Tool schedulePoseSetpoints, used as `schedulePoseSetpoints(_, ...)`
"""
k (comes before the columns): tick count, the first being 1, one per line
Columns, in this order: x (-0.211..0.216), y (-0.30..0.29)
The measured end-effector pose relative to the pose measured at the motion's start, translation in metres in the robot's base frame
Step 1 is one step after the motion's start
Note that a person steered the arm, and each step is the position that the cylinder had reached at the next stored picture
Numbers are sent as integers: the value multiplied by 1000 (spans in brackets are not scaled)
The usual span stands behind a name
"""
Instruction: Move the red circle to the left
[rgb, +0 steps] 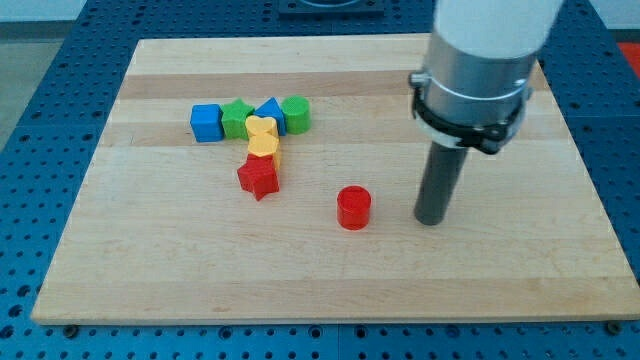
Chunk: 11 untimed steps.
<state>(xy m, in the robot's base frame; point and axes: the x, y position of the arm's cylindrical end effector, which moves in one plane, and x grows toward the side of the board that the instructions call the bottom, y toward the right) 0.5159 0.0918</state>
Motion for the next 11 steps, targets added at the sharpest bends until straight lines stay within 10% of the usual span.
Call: schedulePoseSetpoints(11, -15, -80)
